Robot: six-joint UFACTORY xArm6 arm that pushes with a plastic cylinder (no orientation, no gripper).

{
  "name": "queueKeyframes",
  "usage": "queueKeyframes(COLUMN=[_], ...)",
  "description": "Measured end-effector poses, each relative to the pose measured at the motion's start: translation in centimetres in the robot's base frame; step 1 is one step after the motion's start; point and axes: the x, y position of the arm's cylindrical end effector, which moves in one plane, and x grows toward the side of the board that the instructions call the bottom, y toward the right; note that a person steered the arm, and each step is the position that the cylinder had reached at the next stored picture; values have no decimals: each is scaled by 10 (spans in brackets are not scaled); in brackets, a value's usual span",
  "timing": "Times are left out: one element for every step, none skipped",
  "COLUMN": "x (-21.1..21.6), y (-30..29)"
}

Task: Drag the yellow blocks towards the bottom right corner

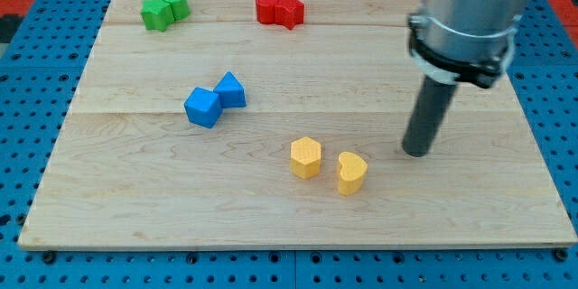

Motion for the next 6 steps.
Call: queueKeyframes(x=[-32,-12,-7,20,37,67], y=[-74,-167,-159,-155,-201,-271])
